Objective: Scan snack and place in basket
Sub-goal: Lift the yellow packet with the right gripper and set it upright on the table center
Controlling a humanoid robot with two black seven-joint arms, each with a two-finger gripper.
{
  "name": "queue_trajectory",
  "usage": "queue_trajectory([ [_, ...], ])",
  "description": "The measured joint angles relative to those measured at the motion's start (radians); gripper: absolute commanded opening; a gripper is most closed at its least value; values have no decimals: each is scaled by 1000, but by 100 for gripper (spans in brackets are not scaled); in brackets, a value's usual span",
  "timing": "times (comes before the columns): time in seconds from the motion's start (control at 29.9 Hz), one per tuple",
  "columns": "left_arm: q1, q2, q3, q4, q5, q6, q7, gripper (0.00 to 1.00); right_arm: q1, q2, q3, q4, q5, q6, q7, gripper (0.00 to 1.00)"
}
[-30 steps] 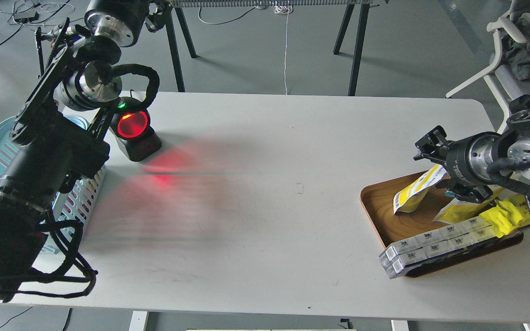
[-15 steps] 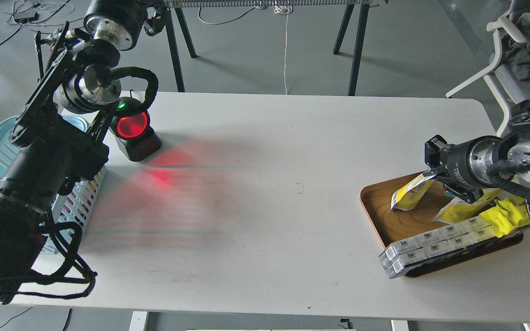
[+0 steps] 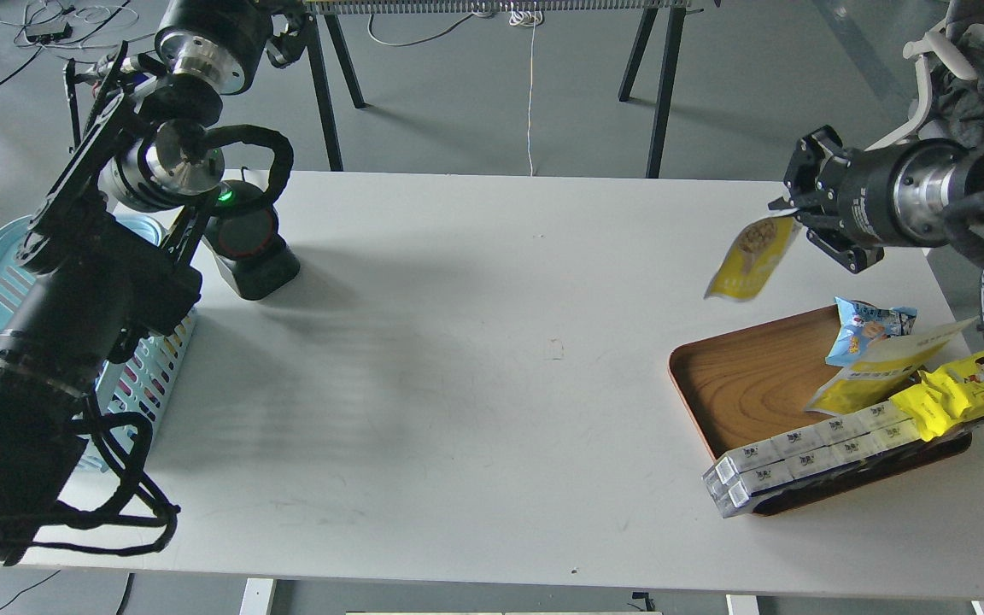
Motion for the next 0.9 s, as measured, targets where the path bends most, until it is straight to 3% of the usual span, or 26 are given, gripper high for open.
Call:
queue_trajectory([
  [0.17,0,-4,1,0,0,1,3,100,27,47,89,-10,51,-73,0,0],
  [0.53,-4,-6,2,-1,0,0,3,100,-183,418,351,-214,153,-264,2,0],
  [0.9,-2,-2,2,0,0,1,3,100,-315,684,390,-344,155,-280,1,0],
])
